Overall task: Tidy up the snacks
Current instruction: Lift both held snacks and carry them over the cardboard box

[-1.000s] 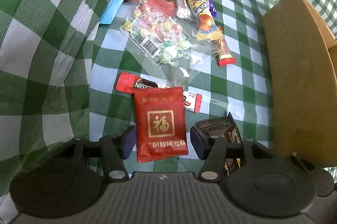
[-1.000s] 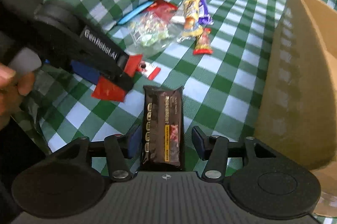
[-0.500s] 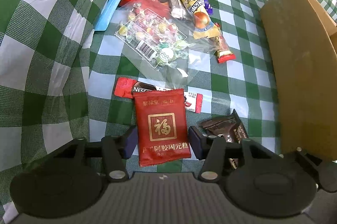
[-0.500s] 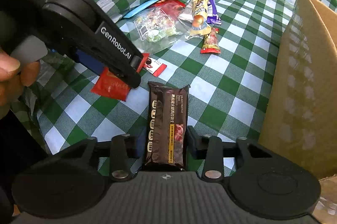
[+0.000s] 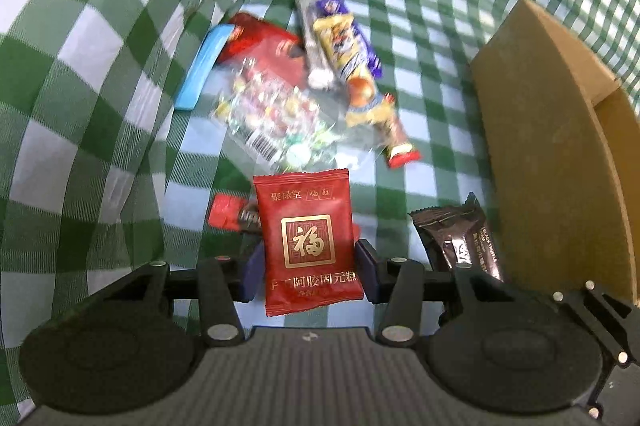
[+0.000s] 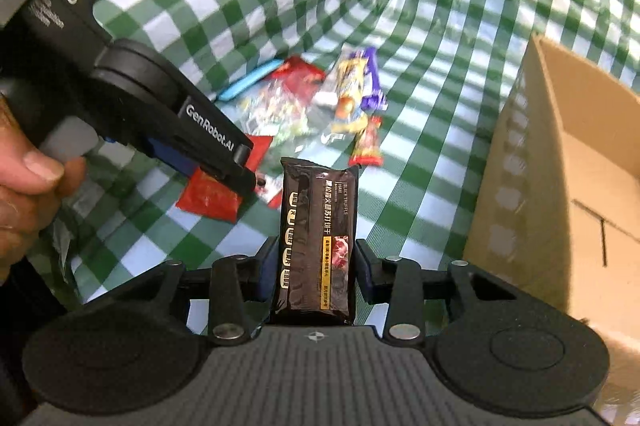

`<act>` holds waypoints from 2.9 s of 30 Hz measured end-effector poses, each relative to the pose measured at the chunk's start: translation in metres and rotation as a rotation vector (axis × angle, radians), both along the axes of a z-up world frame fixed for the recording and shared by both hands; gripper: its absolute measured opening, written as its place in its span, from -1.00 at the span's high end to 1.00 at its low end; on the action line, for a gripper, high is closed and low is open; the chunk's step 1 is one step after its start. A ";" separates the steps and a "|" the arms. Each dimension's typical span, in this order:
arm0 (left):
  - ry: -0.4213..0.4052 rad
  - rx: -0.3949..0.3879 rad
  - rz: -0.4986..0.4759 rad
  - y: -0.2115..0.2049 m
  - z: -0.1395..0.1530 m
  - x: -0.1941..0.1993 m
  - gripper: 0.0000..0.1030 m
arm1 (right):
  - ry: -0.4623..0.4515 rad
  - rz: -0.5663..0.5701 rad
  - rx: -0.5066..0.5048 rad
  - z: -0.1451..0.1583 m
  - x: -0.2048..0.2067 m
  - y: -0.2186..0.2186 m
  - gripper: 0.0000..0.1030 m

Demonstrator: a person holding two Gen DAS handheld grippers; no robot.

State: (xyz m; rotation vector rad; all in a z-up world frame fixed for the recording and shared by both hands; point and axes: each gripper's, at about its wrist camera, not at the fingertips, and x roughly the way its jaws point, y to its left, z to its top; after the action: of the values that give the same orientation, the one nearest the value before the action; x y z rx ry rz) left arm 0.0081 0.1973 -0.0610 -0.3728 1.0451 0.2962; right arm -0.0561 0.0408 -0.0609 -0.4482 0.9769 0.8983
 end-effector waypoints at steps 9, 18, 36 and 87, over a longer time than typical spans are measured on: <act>-0.182 0.068 0.027 -0.005 0.031 -0.003 -0.02 | -0.087 -0.050 0.080 0.024 0.001 -0.003 0.19; -0.384 0.125 0.037 -0.019 0.064 -0.007 -0.01 | -0.152 -0.119 0.222 0.107 0.048 -0.021 0.19; -0.551 0.194 -0.137 -0.088 0.080 0.016 -0.01 | -0.247 -0.392 0.200 0.093 0.117 -0.132 0.19; -0.721 0.164 -0.546 -0.232 0.072 0.047 -0.01 | -0.355 -0.622 0.117 0.107 0.121 -0.201 0.19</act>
State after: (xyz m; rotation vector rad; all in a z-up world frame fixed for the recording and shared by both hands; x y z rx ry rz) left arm 0.0555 -0.0348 0.0108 -0.0204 0.3759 -0.2377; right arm 0.0653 -0.1607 0.0459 -0.1724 0.6683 0.2942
